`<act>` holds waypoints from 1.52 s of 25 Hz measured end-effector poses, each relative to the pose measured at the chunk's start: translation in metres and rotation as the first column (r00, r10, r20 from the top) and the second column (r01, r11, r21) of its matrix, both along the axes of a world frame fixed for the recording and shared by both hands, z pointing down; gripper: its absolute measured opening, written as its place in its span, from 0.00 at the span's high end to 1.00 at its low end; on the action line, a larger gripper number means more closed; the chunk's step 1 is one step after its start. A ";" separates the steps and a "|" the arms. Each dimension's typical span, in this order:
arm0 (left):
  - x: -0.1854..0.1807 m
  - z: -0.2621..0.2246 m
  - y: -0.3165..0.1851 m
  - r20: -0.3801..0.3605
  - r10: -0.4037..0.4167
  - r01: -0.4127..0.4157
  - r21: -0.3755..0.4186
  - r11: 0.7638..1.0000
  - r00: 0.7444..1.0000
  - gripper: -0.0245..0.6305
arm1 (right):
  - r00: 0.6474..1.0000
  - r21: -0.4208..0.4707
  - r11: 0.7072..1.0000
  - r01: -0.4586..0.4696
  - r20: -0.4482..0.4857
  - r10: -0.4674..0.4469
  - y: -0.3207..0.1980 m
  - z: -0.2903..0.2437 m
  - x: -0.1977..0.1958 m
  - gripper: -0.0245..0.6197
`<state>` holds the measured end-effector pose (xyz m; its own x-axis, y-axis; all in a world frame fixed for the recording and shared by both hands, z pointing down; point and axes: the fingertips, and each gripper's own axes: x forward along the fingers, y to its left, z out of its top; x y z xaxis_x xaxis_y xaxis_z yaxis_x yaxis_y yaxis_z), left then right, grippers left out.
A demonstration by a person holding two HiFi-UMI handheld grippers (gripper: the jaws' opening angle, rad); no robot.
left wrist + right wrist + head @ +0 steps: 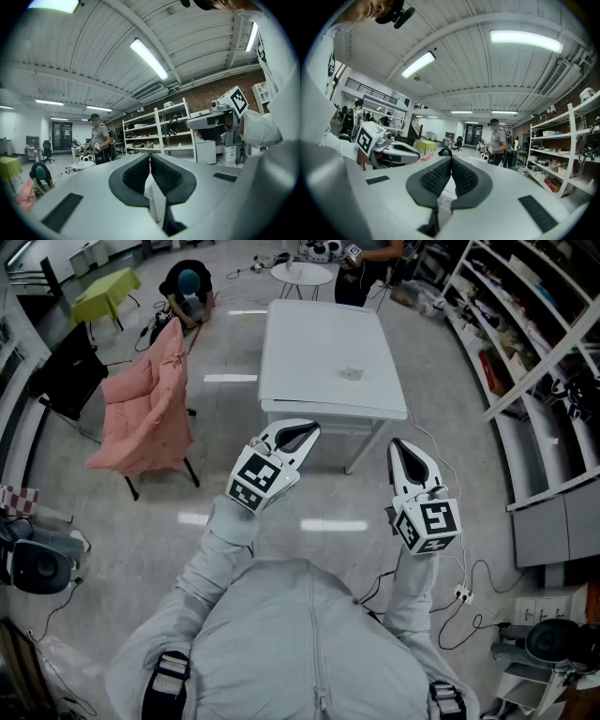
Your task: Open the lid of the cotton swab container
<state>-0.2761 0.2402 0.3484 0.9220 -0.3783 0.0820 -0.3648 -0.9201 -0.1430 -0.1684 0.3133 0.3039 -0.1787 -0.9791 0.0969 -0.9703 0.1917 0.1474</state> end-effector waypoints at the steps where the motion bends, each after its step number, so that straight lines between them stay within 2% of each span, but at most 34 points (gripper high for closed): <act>1: 0.001 -0.001 0.000 0.000 0.000 0.000 0.000 1.000 1.000 0.92 | 1.000 0.000 1.000 0.000 0.000 0.000 0.000 -0.001 0.001 0.91; 21: 0.027 0.007 0.003 0.012 -0.010 0.010 -0.016 1.000 1.000 0.92 | 0.998 0.007 1.000 0.029 0.053 -0.030 0.002 0.002 0.027 0.91; 30: 0.067 0.005 0.019 0.007 -0.039 0.039 -0.003 0.999 0.999 0.92 | 0.996 0.020 0.998 0.055 0.063 -0.056 0.017 0.004 0.068 0.91; 38: 0.098 0.015 0.044 0.005 -0.087 0.087 -0.021 0.996 0.996 0.92 | 0.986 -0.005 0.992 0.123 0.110 -0.122 0.042 0.014 0.100 0.91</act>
